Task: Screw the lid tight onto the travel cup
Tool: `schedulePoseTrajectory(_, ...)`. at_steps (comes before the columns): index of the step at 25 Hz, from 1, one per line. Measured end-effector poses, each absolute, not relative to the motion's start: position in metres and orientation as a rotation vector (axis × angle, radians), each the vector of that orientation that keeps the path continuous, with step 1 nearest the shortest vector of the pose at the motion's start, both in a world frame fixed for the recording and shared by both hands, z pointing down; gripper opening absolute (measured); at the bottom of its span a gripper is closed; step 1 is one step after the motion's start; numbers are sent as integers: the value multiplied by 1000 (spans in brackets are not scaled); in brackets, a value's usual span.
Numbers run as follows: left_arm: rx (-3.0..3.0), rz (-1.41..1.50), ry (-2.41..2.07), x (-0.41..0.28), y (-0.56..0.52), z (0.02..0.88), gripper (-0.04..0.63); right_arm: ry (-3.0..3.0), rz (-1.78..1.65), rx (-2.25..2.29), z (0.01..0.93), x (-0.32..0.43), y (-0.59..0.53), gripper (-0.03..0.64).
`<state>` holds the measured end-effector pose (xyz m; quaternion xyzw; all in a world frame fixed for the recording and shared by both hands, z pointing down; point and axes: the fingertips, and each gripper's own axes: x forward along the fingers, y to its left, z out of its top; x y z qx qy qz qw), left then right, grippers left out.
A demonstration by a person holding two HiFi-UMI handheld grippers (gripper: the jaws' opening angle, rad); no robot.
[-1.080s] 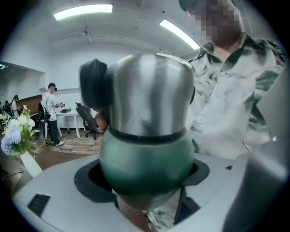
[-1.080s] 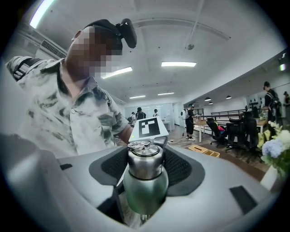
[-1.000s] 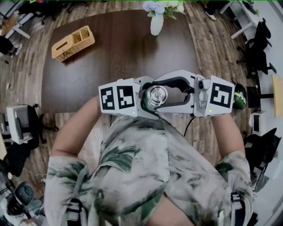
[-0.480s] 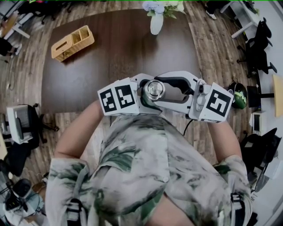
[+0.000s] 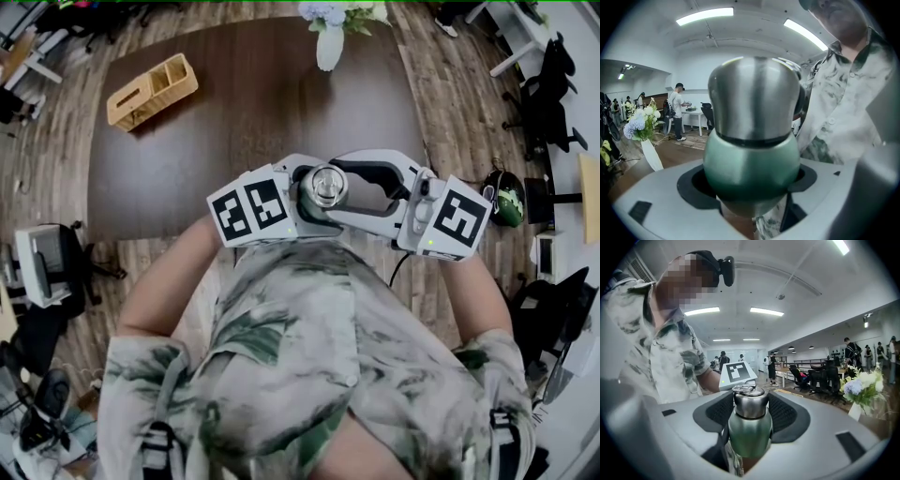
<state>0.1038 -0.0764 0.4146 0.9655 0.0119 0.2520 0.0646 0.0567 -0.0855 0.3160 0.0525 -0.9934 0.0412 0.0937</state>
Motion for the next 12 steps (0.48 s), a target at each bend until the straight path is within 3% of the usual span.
schedulePoseTrajectory(12, 2946, 760, 331, 104, -45, 402, 390, -2892, 37, -176, 305, 44, -63, 281)
